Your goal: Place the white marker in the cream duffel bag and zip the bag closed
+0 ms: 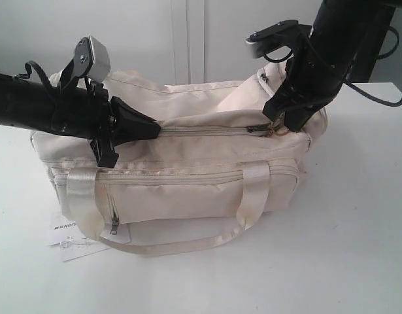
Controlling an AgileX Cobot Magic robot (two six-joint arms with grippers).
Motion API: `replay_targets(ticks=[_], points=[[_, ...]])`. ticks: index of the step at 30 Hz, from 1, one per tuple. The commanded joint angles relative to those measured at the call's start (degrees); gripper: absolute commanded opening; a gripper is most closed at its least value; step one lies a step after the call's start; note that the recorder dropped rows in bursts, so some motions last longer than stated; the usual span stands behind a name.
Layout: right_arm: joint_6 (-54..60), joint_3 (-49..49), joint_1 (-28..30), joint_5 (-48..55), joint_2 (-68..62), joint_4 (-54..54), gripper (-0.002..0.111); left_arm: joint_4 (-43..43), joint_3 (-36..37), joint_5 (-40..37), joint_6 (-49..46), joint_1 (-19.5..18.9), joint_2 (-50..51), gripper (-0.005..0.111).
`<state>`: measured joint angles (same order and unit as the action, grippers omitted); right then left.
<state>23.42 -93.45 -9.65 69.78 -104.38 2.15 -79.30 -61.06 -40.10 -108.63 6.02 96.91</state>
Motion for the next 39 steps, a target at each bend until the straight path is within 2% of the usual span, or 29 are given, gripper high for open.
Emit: replay_targets(ticks=[1, 12, 29, 36, 39], points=[[0.3, 0.4, 1.2, 0.2, 0.5, -3.9, 0.0, 0.3, 0.3, -0.4, 1.1, -0.2, -0.9, 0.0], [0.3, 0.4, 3.4, 0.2, 0.5, -4.3, 0.0, 1.4, 0.3, -0.6, 3.6, -0.2, -0.9, 0.0], [0.5, 0.4, 3.4, 0.2, 2.4, -3.7, 0.0, 4.0, 0.3, -1.9, 3.9, -0.2, -3.6, 0.0], [1.7, 2.0, 3.4, 0.2, 6.1, 5.4, 0.0, 4.7, 0.3, -1.7, 4.8, -0.2, -4.4, 0.0], [2.2, 3.8, 3.4, 0.2, 7.4, 6.0, 0.0, 5.7, 0.3, -1.5, 5.0, -0.2, -4.4, 0.0]])
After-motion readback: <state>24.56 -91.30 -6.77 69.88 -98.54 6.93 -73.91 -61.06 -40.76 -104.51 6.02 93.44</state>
